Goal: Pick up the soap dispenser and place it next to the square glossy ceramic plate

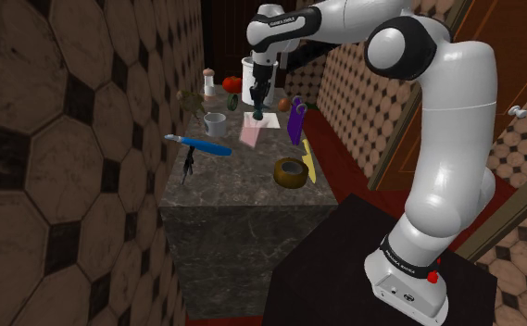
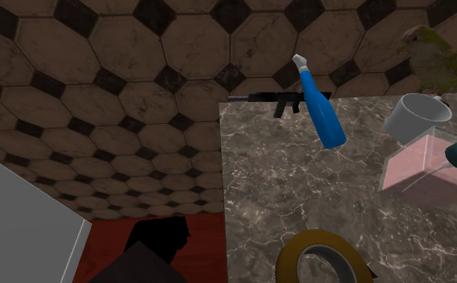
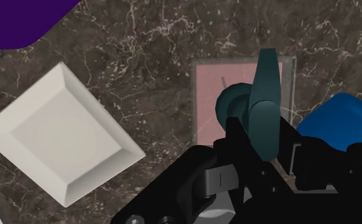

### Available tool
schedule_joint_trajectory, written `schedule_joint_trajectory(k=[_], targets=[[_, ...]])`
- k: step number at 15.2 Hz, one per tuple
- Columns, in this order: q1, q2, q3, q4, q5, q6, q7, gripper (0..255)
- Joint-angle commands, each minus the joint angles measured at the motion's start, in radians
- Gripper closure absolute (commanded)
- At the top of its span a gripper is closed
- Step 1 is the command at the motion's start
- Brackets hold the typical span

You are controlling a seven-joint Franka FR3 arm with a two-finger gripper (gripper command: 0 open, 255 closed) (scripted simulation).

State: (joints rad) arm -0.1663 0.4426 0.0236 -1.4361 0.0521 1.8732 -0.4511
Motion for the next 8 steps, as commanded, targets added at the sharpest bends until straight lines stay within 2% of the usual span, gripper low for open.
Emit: schedule_joint_trajectory(k=[1,5,8], targets=[[0.0,0.001,0.0,-0.024,0.0,0.026,-0.002,255],[0.0,0.012,0.0,-0.06,0.001,0.073,-0.004,255],[0.0,0.012,0.0,-0.06,0.001,0.073,-0.004,255]])
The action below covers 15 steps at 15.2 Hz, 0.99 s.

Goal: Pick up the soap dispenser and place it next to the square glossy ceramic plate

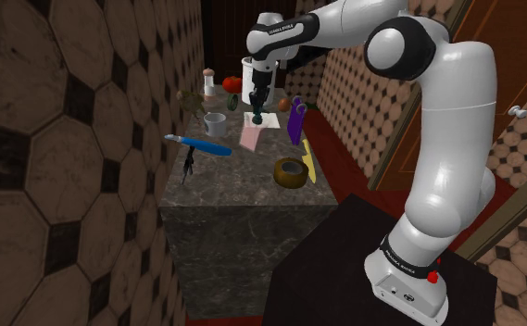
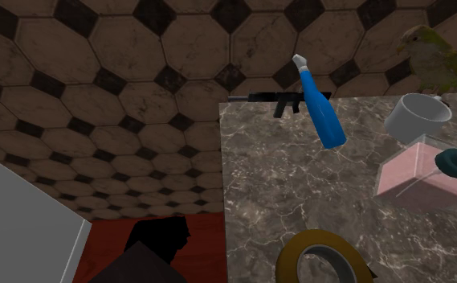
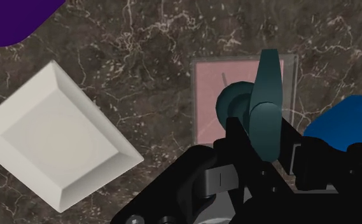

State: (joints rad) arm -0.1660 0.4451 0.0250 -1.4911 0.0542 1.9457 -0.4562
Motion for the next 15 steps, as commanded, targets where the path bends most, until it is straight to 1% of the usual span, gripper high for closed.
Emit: schedule_joint_trajectory(k=[1,4,5,9,10,14,15], targets=[[-0.001,0.009,-0.001,-0.005,-0.001,0.0,0.001,255],[-0.001,0.009,-0.001,-0.005,-0.001,0.0,0.001,255],[-0.003,0.01,-0.002,-0.009,-0.001,0.004,-0.003,0],[0.0,0.012,-0.001,-0.013,-0.001,0.011,0.001,0],[-0.001,0.009,-0.001,-0.005,-0.001,0.0,0.001,0],[-0.004,-0.01,-0.003,0.093,-0.002,-0.117,0.002,0],[-0.004,-0.01,-0.003,0.093,-0.002,-0.117,0.002,0]])
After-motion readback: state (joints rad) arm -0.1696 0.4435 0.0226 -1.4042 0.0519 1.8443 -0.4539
